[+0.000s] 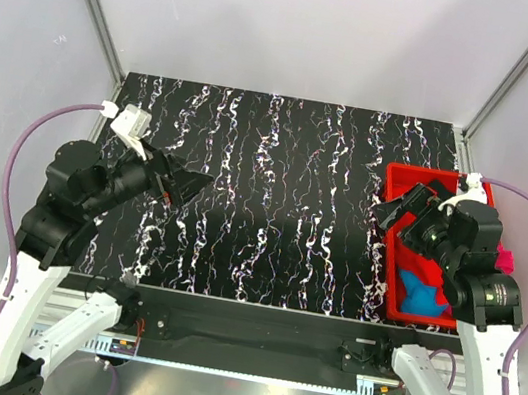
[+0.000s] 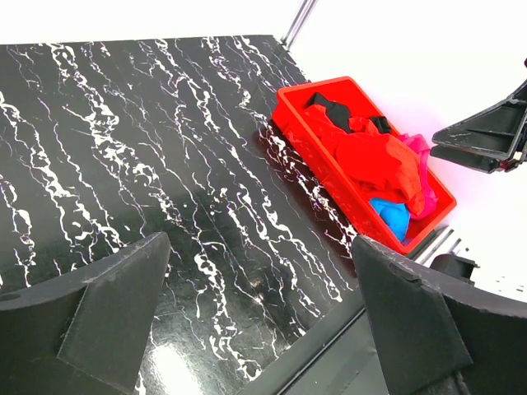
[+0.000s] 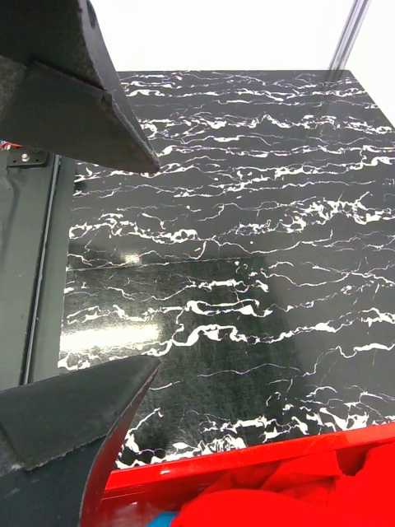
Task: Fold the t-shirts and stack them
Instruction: Grab the tshirt from the pile
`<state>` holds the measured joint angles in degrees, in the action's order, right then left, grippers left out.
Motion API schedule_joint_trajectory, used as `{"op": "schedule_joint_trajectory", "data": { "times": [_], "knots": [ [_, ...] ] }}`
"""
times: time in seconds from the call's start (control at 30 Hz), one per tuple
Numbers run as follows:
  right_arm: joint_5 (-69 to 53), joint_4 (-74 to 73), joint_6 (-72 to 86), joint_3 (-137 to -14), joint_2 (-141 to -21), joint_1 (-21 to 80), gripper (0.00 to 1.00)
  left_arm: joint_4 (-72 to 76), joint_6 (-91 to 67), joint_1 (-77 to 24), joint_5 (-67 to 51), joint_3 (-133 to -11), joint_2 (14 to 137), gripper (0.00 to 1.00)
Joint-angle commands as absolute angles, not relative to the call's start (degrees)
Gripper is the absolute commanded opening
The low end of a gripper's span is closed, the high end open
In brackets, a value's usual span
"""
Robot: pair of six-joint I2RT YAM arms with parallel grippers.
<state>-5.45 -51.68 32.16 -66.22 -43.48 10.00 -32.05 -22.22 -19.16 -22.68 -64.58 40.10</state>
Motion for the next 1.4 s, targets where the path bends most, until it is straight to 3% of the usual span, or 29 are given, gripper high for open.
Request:
{"op": "schedule_joint_trajectory", "data": {
  "times": [0.0,0.33,0.47,0.6,0.73,0.83,1.03,1.13,1.17,1.2,1.37],
  "knots": [
    [-3.6,-49.7,32.1,-67.7,-43.6,10.1,1.00,-30.5,-21.4,-19.3,-21.8,-64.1,40.1,0.99],
    [8.5,-49.8,32.4,-65.3,-47.7,10.0,1.00,-31.5,-22.2,-19.4,-19.4,-59.8,41.8,0.99],
    [25.0,-56.0,32.5,-71.7,-60.8,9.3,1.00,-32.3,-23.0,-19.3,-21.4,-58.8,43.0,0.99],
    [27.1,-57.7,32.5,-74.4,-67.8,3.0,0.99,-31.0,-23.8,-19.3,-22.4,-56.9,42.5,0.99],
    [20.4,-52.9,32.7,-69.6,-68.5,-8.9,0.86,-31.8,-23.2,-19.3,-23.0,-57.0,42.5,0.99],
    [17.0,-51.4,33.0,-66.7,-70.7,-13.8,0.81,-31.9,-22.8,-19.3,-22.9,-56.7,42.5,0.99],
    [16.3,-47.2,34.3,-61.9,-72.9,-14.9,0.63,-30.6,-23.4,-19.3,-23.1,-54.3,42.4,0.99],
    [16.3,-44.7,34.2,-61.4,-72.3,-15.0,0.41,-30.5,-23.5,-19.3,-23.2,-54.3,42.8,0.99],
    [15.8,-44.0,33.4,-61.8,-72.0,-15.0,0.12,-30.5,-23.5,-19.3,-23.2,-54.2,42.8,0.99],
    [15.0,-43.2,33.0,-62.4,-71.7,-15.0,0.00,-30.5,-23.5,-19.3,-22.9,-54.2,42.9,0.99],
    [5.2,-46.6,32.8,-76.9,-70.3,-14.9,0.00,-29.6,-24.3,-19.3,-22.6,-53.6,42.8,0.99]
  ]
}}
